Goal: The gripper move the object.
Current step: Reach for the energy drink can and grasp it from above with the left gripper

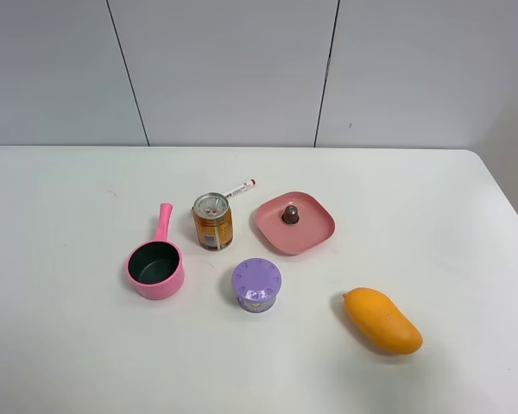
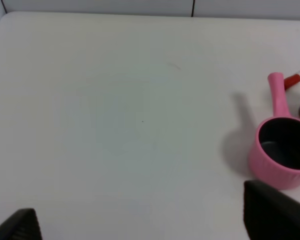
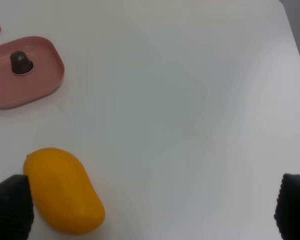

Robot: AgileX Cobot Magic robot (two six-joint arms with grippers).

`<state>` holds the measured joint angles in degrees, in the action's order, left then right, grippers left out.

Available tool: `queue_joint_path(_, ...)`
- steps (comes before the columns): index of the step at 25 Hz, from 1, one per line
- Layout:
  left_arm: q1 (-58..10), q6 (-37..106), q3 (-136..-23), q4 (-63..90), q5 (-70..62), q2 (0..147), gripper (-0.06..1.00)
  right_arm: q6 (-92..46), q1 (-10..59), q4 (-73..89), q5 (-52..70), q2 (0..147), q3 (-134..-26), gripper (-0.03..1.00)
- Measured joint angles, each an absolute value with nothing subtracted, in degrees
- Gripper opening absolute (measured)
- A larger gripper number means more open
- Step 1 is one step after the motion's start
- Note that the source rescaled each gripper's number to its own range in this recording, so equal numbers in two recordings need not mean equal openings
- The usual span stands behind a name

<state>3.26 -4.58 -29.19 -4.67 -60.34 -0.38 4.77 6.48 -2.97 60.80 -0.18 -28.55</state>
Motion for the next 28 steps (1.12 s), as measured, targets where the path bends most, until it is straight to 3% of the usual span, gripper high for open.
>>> queue_joint_path(1,3.3,-4.6,-29.2,-4.7,-60.3,-0.4,0.9,4.8,6.5,-3.0,60.8,-0.2,-28.5,1.0)
queue_joint_path(28,3.3,-4.6,-30.0,-4.6,-60.2,0.4,0.9,4.8,6.5,-3.0,60.8,-0.2,-28.5,1.0)
